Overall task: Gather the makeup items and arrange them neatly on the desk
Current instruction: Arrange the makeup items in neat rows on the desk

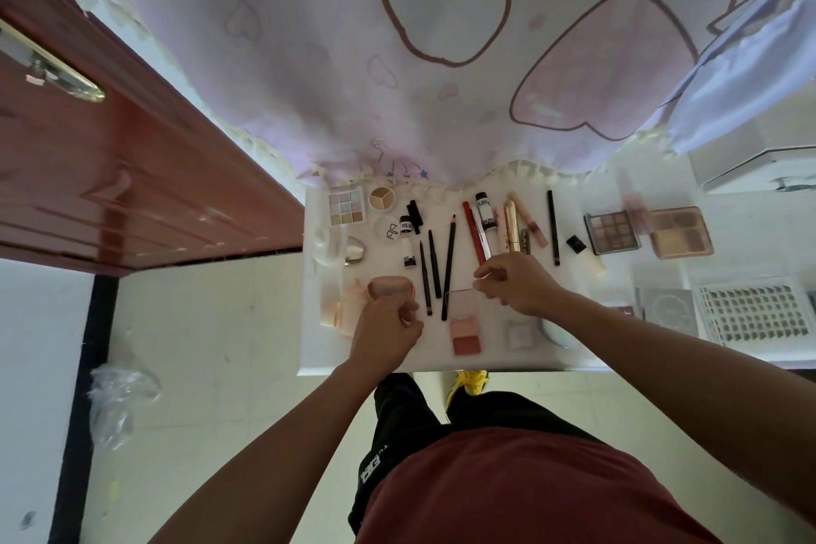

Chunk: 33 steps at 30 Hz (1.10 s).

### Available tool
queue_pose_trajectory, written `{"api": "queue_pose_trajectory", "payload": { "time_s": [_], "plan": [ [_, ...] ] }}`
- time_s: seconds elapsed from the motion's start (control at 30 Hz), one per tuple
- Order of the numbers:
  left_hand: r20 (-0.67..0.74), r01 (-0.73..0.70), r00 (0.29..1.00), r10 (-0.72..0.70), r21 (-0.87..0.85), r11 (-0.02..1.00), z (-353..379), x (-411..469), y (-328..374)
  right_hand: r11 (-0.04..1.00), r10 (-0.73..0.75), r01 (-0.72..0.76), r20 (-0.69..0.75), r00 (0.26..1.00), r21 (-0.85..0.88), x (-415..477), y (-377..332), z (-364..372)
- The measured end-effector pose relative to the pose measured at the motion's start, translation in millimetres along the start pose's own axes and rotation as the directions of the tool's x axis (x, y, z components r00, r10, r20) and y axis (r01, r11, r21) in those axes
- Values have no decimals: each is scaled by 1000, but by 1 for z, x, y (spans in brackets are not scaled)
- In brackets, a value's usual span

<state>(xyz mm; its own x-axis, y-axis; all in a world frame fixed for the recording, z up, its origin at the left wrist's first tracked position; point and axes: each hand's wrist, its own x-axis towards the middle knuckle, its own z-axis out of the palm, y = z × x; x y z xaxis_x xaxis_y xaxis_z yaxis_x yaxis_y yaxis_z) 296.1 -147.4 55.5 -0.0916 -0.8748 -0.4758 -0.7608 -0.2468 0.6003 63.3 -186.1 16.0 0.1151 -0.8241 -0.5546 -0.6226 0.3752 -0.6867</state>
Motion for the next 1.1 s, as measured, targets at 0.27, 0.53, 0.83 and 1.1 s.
{"api": "queue_pose_trajectory", "payload": {
  "time_s": [0.27, 0.53, 0.83, 1.1],
  "plan": [
    [-81, -59, 995, 52, -80, 995, -20, 5, 7, 881, -1, -92, -195, 981, -463, 33, -21, -7],
    [-112, -46, 993, 28, -162, 986, -49, -2, 12, 742, 24, -173, -232, 972, -648, 47, -37, 2],
    [-65, 44, 995, -74, -375, 926, -83, 26, 31, 937, -3, -53, -160, 987, -345, 6, -60, -33],
    [86, 63, 996, -7, -665, 745, -117, 35, 71, 973, -224, 228, 70, 972, -44, -58, -109, -49]
  ]
}}
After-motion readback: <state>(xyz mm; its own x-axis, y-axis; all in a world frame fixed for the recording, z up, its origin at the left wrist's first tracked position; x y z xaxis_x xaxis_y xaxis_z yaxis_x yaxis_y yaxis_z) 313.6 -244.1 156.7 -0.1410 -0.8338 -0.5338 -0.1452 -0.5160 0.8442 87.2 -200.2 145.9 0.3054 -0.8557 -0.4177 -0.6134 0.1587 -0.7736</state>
